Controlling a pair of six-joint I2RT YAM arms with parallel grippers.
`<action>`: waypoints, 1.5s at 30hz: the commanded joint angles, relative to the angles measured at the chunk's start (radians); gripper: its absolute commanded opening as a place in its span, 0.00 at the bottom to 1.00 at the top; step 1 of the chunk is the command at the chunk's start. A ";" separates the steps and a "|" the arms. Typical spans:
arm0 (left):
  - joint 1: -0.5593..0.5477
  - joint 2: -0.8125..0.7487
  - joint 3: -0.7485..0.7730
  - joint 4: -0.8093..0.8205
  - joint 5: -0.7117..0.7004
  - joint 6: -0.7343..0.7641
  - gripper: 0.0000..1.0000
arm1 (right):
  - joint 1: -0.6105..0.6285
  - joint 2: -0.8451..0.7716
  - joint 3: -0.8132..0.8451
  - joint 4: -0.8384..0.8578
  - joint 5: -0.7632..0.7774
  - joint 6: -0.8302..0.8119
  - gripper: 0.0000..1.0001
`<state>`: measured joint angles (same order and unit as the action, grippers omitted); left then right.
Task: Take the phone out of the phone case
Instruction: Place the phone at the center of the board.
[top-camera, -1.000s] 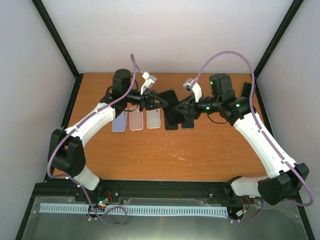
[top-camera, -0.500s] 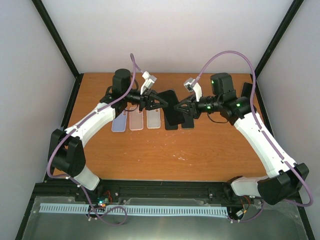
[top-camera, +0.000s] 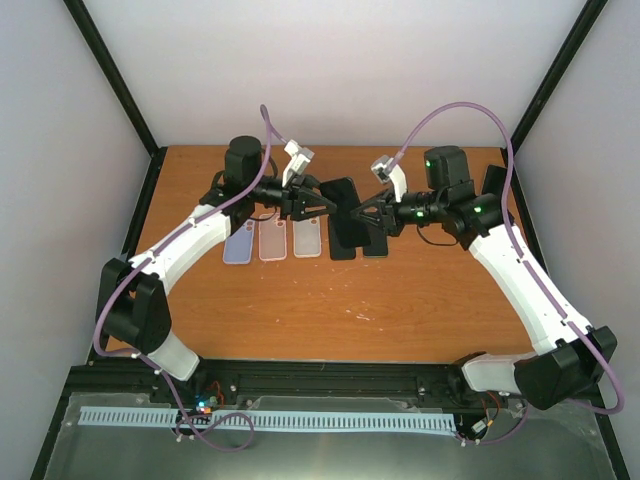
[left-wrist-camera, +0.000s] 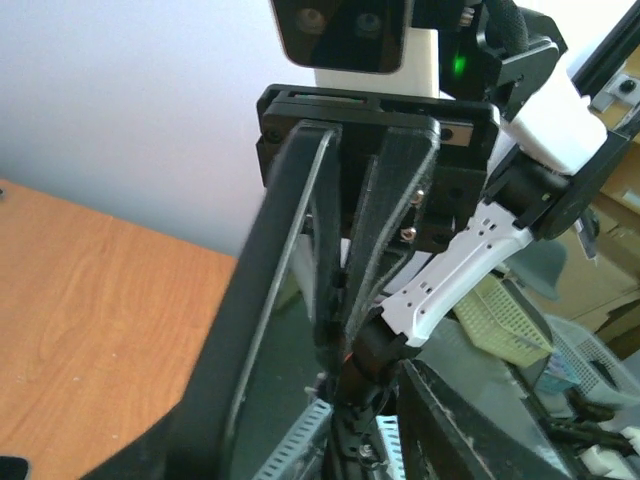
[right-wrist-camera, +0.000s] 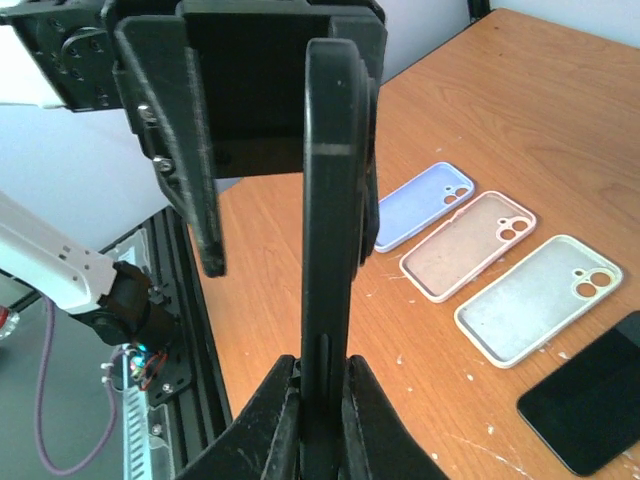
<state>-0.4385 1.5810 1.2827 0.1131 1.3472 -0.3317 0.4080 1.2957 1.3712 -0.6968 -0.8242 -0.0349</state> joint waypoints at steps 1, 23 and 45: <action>-0.009 -0.016 0.054 0.033 -0.008 0.002 0.51 | -0.035 -0.027 -0.013 0.021 0.025 0.022 0.03; 0.001 -0.022 0.091 -0.094 -0.228 0.060 1.00 | -0.163 -0.091 -0.084 -0.021 0.055 -0.019 0.03; 0.003 -0.022 0.076 -0.104 -0.273 0.065 1.00 | -0.336 -0.032 -0.132 -0.123 0.127 -0.098 0.03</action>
<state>-0.4366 1.5810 1.3327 0.0006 1.0805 -0.2924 0.1040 1.2427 1.2480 -0.8047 -0.7109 -0.1013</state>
